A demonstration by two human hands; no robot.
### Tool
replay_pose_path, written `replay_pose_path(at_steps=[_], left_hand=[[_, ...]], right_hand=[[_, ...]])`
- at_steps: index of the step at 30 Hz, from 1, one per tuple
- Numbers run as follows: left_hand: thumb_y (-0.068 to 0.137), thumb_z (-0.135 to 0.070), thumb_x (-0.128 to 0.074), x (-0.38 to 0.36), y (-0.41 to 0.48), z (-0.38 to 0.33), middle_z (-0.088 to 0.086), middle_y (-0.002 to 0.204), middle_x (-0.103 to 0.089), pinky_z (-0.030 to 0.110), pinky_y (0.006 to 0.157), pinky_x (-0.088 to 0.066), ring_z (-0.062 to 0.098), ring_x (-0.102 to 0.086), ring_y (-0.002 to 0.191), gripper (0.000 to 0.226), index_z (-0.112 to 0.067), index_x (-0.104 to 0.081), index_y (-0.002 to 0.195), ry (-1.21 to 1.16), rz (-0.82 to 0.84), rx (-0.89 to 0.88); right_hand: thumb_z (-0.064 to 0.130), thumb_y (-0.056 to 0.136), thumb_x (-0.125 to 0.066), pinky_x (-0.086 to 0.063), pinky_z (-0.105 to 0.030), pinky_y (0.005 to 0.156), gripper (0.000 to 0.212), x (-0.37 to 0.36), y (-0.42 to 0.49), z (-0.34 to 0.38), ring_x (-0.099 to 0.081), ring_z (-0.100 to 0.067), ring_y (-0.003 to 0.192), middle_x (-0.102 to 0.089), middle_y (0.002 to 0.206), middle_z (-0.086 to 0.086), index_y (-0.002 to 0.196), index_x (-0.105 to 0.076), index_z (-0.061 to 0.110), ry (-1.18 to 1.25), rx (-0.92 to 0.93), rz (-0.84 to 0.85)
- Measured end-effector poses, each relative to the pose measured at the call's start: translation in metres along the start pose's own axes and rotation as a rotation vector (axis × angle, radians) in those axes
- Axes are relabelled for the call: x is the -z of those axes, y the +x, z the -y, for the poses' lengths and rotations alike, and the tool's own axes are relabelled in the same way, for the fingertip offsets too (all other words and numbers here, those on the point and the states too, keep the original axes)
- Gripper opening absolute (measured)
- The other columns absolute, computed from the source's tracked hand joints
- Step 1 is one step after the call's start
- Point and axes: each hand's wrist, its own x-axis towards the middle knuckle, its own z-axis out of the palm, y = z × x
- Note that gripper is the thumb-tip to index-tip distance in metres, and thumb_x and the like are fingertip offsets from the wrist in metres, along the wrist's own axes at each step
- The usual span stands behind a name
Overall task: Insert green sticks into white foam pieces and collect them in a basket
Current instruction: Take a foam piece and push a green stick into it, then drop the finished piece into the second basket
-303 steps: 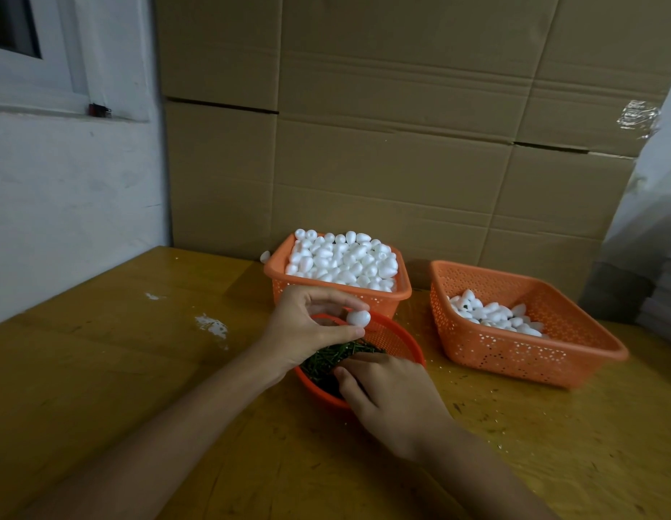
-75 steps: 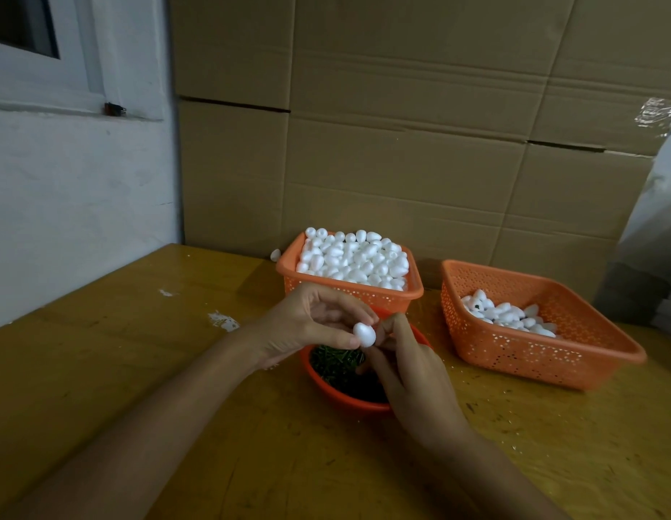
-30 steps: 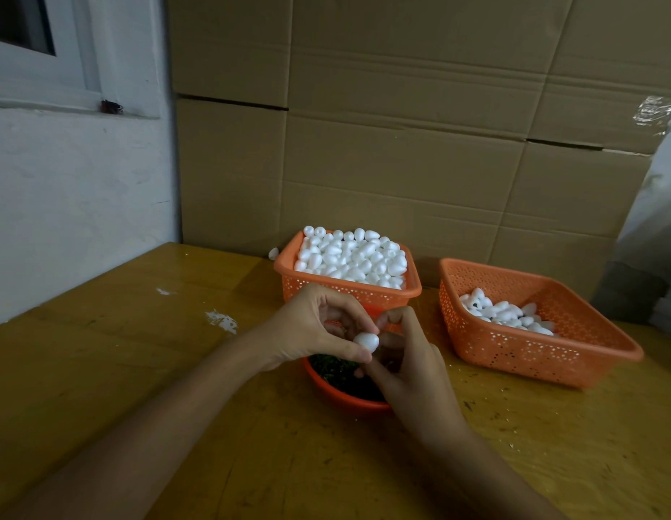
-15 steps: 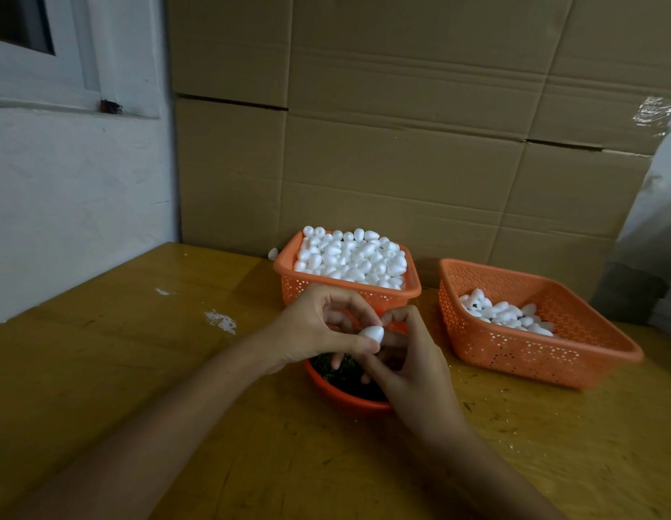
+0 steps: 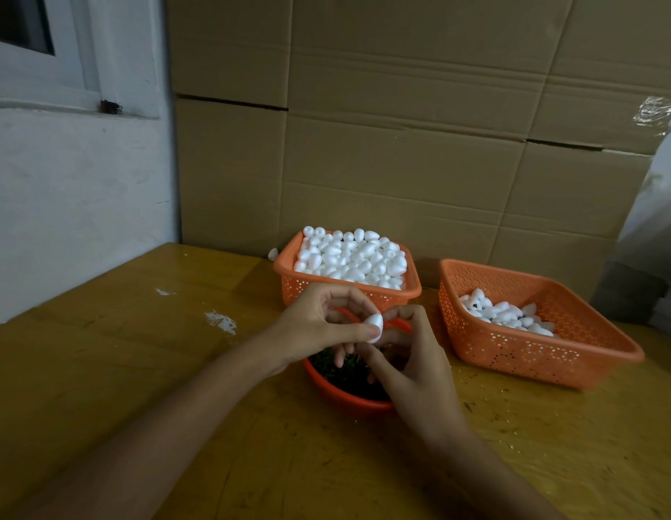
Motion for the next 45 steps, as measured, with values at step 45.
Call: replay_pose_path(at_steps=[45], left_hand=[[0.105, -0.024, -0.064, -0.009, 0.001, 0.006, 0.001, 0.06, -0.065, 0.019, 0.039, -0.036, 0.011, -0.05, 0.041, 0.025, -0.009, -0.072, 0.088, 0.2, -0.098, 0.011]], right_hand=[[0.045, 0.106, -0.042, -0.045, -0.042, 0.096, 0.041, 0.077, 0.032, -0.002, -0.053, -0.024, 0.121, -0.06, 0.128, -0.005, 0.128, -0.064, 0.018, -0.698, -0.002, -0.109]])
